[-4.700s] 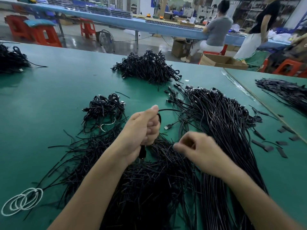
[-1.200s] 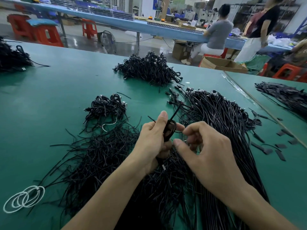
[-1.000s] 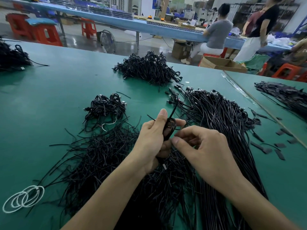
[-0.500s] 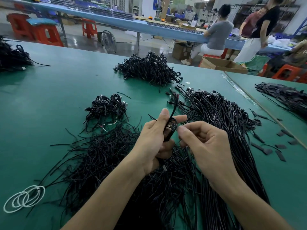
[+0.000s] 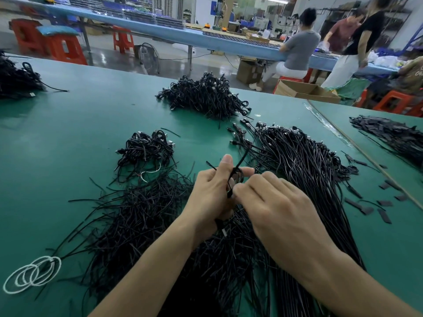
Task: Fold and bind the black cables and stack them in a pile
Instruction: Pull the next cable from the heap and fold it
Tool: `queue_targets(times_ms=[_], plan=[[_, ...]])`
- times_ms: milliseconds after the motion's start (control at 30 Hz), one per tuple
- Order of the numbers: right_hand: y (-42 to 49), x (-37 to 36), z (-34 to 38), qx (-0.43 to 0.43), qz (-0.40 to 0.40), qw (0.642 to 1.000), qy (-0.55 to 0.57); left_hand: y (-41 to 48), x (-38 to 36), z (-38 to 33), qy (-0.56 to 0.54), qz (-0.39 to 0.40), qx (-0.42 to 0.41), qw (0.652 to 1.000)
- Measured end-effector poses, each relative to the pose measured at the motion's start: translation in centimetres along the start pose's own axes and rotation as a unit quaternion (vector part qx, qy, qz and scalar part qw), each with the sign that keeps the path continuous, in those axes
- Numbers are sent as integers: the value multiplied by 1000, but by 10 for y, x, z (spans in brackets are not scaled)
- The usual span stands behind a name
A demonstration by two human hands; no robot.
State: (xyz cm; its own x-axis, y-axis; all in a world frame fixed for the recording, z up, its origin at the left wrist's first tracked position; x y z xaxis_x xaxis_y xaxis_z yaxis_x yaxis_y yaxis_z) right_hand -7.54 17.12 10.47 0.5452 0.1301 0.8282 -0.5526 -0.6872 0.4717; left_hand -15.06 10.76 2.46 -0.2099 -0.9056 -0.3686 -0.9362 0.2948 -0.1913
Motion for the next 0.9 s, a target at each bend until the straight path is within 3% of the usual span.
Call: queue_targets(times_ms=[133, 267, 367, 500, 633, 700, 900], plan=[[11, 14, 16, 74, 1, 997, -35, -3, -9, 6, 46, 48, 6, 998], [12, 6, 11, 132, 86, 987, -16, -1, -7, 22, 86, 67, 74, 991], [9, -3, 0, 92, 132, 986, 39, -1, -11, 29, 121, 88, 115, 982], [4, -8, -15, 8, 120, 985, 124, -2, -14, 32, 102, 115, 145, 977], [-1, -14, -38, -83, 112, 960, 243, -6, -24, 32, 21, 211, 194, 958], [-3, -15, -49, -116, 109, 947, 278, -13, -28, 27, 57, 264, 171, 948], [-6, -14, -42, -85, 137, 946, 282, -22, -31, 29, 193, 277, 141, 931]])
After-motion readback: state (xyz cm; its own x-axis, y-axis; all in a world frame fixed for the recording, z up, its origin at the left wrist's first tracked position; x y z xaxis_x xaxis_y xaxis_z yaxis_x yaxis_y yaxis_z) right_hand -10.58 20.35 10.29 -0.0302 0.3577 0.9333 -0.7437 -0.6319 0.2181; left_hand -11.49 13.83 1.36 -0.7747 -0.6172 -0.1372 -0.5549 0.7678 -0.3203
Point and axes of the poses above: each hand's wrist, its own y-axis towards the middle knuckle, its own x-axis out of the back of the hand, z = x × y, the point moved 8 cm from there along y, towards the middle knuckle, and after that the axes turned 9 degrees about x, right-handed, at the moved point
